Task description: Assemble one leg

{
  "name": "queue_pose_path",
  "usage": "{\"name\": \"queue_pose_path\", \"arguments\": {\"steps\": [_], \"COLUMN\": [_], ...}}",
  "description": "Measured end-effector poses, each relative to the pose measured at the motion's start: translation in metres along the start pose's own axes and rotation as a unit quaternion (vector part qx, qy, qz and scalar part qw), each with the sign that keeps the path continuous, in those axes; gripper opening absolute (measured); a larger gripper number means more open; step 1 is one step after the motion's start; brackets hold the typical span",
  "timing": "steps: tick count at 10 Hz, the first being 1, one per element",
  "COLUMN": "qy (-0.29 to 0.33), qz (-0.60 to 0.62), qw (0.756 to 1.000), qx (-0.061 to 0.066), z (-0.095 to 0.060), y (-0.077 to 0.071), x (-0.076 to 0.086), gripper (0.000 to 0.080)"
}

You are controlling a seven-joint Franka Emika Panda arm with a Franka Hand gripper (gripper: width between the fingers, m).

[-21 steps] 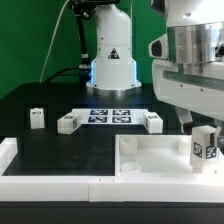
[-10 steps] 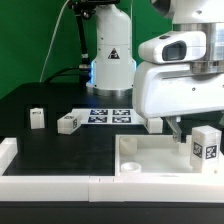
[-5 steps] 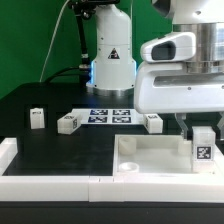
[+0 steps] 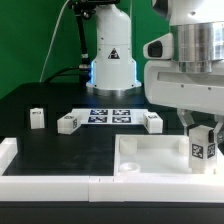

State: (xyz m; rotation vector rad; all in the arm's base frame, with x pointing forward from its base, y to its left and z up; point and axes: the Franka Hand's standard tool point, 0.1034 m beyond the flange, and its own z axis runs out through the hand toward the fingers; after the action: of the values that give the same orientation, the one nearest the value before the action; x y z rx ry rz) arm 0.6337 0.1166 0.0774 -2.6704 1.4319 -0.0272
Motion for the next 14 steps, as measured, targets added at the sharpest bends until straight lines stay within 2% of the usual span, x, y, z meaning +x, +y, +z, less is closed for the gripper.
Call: {"name": "queue_pose_path", "arguments": {"steps": [3,4,5,6,7,8,9,11,14], "qy": [0.000,0.000,0.000,0.000,0.001,0.004,0.007,0.012,0.012], "qz": [0.118,0.103,0.071,0.044,-0.003,-0.097,-0.169,-0.311,-0.474], "qw": [0.993,0.995,0.998,0.999,1.000,0.995,0.986,0.950,0.880], "qx": [0.000,0.000,0.000,-0.001,-0.001,-0.007,-0.010,-0.019,-0.026], "z": [0.0002,0.0007,0.0008,0.0005,0.0003,0.0006,0.0006,0.0012,0.0011], "y": [-0.0005,-0.0003,-0.0003,-0.0006,-0.0008,-0.0004,-0.0004,0.0000,0.0005], "x": [-0.0010,-0.0011,-0.0012,-0.0011,-0.0009,-0.0010,-0.0009,-0.0010,0.0000], "gripper": [0.0290,0.0354,0.0520,0.0520,0.0622,0.0641,0.0641,0.0648,0.0649]}}
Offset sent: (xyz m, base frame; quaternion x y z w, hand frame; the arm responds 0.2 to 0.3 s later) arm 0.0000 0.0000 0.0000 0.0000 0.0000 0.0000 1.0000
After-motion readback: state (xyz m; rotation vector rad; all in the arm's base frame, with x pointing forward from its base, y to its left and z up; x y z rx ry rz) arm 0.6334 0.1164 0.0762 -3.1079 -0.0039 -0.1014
